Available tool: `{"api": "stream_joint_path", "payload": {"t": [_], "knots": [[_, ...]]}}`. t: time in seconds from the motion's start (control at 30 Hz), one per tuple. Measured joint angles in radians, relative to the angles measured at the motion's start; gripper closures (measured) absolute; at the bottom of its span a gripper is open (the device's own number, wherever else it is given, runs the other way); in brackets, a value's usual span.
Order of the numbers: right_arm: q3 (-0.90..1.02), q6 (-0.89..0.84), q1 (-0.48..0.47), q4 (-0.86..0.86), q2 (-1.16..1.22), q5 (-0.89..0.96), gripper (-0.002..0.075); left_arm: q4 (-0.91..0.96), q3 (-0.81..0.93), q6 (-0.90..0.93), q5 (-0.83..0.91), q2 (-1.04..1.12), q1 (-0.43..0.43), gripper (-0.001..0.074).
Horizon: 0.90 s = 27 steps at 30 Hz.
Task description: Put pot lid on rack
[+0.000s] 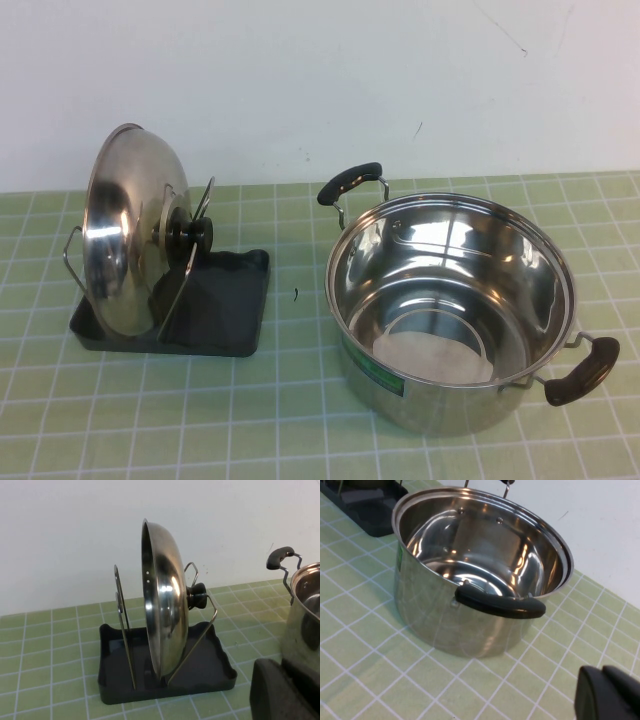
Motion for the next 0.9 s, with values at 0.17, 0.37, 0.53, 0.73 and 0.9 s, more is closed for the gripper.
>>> {"api": "stream_joint_path", "payload": {"t": [0.17, 0.37, 0.53, 0.73, 0.9], "knots": [[0.0, 0.0, 0.0, 0.0, 0.0, 0.0, 0.0727, -0.001, 0.0, 0.0, 0.0, 0.0, 0.0, 0.0735], [0.0, 0.0, 0.0, 0.002, 0.0, 0.0, 0.0727, 0.052, 0.02, -0.013, -0.013, 0.0, 0.0, 0.0736], [0.0, 0.002, 0.0, 0.002, 0.0, 0.0, 0.0727, 0.21, 0.087, -0.155, -0.154, 0.0, 0.0, 0.0736], [0.0, 0.002, 0.0, 0.002, 0.0, 0.0, 0.0727, 0.278, 0.233, -0.229, -0.298, -0.043, 0.0, 0.0736], [0.0, 0.002, 0.0, 0.002, 0.0, -0.002, 0.0727, 0.3, 0.325, -0.299, -0.268, -0.084, 0.0, 0.0736]]}}
